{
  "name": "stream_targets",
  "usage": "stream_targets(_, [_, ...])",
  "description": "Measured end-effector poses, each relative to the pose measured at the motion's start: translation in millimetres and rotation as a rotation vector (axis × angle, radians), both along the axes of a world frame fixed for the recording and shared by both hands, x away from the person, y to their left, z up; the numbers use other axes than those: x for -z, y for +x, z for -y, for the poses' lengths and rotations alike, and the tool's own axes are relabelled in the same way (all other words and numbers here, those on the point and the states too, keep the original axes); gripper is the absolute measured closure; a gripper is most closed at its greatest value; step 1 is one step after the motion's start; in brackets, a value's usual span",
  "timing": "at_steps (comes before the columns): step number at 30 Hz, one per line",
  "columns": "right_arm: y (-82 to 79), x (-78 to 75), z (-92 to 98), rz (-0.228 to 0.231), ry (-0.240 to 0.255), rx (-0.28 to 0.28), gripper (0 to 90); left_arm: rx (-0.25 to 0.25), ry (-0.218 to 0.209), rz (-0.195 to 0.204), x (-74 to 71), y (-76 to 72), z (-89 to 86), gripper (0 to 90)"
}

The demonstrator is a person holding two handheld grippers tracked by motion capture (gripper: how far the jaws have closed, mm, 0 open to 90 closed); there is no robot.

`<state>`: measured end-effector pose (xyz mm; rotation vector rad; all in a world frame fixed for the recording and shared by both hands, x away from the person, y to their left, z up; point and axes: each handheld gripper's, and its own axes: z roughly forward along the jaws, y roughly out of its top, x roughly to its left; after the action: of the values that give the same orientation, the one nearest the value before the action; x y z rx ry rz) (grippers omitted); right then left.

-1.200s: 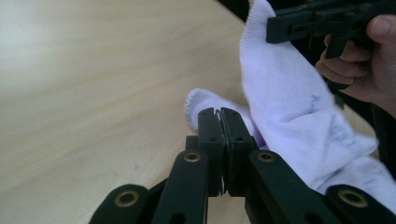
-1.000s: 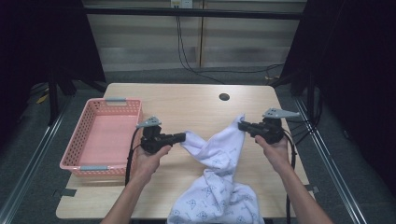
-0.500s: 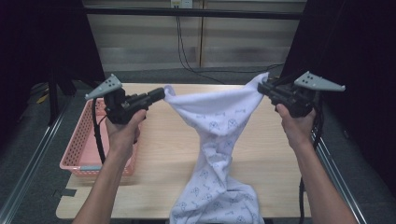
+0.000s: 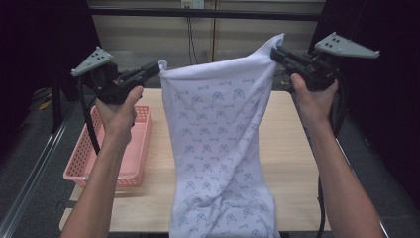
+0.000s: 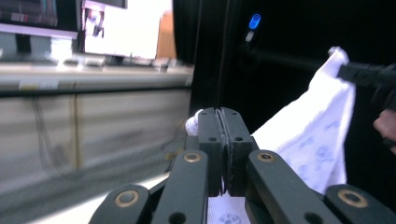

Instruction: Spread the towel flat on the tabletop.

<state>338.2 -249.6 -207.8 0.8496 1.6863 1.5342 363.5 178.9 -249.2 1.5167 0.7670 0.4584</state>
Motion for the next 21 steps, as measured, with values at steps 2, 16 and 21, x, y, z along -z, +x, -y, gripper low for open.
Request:
stream_targets(2, [20.6, 36.9, 0.0, -0.093, -0.01, -0.002, 83.5, 0.001, 0.036, -0.053, 18.6, 11.8, 2.0, 88.2])
stream_targets(16, [72.5, 151.8, 12.5, -0.408, -0.07, 0.005, 52.8, 0.067, 0.065, -0.281, 111.2, 41.8, 19.5, 68.9])
stream_targets(21, [31.7, 183.5, 20.7, -0.462, -0.092, -0.057, 55.6, 0.16, 0.125, -0.296, 132.3, 6.4, 31.4, 68.5])
